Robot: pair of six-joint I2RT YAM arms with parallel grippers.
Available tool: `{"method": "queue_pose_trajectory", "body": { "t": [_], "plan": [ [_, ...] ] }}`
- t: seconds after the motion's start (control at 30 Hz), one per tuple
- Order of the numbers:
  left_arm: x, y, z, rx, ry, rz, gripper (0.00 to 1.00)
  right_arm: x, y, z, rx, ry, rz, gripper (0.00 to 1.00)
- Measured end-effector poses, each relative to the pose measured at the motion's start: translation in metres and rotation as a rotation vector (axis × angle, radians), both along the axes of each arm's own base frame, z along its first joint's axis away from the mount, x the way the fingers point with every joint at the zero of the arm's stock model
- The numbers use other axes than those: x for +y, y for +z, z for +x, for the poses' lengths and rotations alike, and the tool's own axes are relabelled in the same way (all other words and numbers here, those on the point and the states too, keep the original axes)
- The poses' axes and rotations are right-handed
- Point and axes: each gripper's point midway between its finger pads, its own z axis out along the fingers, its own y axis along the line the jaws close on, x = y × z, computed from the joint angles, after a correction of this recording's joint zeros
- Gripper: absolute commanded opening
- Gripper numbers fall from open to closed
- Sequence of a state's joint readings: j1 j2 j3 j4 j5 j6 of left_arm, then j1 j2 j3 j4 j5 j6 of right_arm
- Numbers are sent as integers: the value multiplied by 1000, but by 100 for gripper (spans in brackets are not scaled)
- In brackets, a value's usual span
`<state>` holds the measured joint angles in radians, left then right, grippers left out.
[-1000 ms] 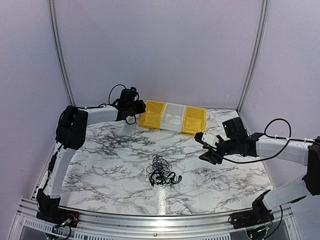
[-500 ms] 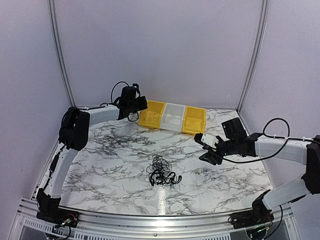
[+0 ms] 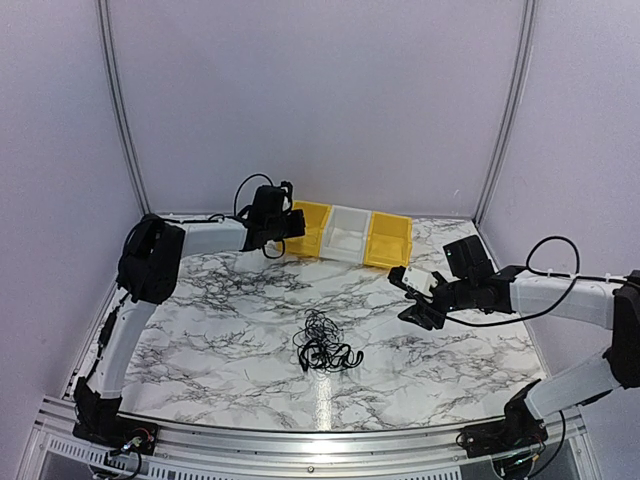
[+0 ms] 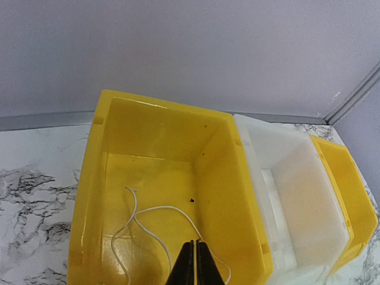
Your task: Untangle the cables
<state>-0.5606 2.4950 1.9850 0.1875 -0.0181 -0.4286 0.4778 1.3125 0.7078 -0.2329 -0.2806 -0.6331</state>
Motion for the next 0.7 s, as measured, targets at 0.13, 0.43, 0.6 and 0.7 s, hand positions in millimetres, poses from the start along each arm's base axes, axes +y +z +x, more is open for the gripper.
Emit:
{"method": "queue_pose_trajectory", "body": {
  "t": [0.13, 0.43, 0.6, 0.7],
  "plan": [
    [6, 27, -25, -25, -28, 59, 37, 0, 0, 0, 0, 1, 1, 55],
    [-3, 192, -179, -287, -165, 56, 53, 1, 20, 0, -52, 4, 31, 55],
    [5, 173, -252, -251, -264, 66, 54, 2, 31, -2, -78, 10, 50, 55],
    [13, 117, -281, -139, -311, 126, 54, 3, 35, -3, -86, 16, 60, 55]
  ]
}}
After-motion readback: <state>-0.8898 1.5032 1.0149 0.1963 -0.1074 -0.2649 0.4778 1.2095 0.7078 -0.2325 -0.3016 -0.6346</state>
